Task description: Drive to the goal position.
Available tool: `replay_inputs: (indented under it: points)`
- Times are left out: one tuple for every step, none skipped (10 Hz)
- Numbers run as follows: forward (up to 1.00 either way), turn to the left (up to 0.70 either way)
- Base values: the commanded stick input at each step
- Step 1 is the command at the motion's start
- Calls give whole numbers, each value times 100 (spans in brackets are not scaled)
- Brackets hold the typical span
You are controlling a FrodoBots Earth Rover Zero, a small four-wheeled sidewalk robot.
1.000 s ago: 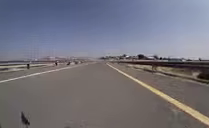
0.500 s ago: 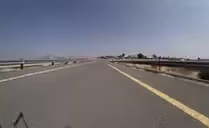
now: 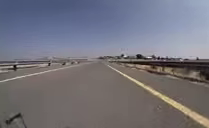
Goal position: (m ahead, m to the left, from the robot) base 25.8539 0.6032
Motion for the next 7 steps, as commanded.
replay_inputs:
  points:
    - [100, 0]
    - [100, 0]
    - [100, 0]
    - [100, 0]
    - [100, 0]
    - [100, 0]
    - [100, 0]
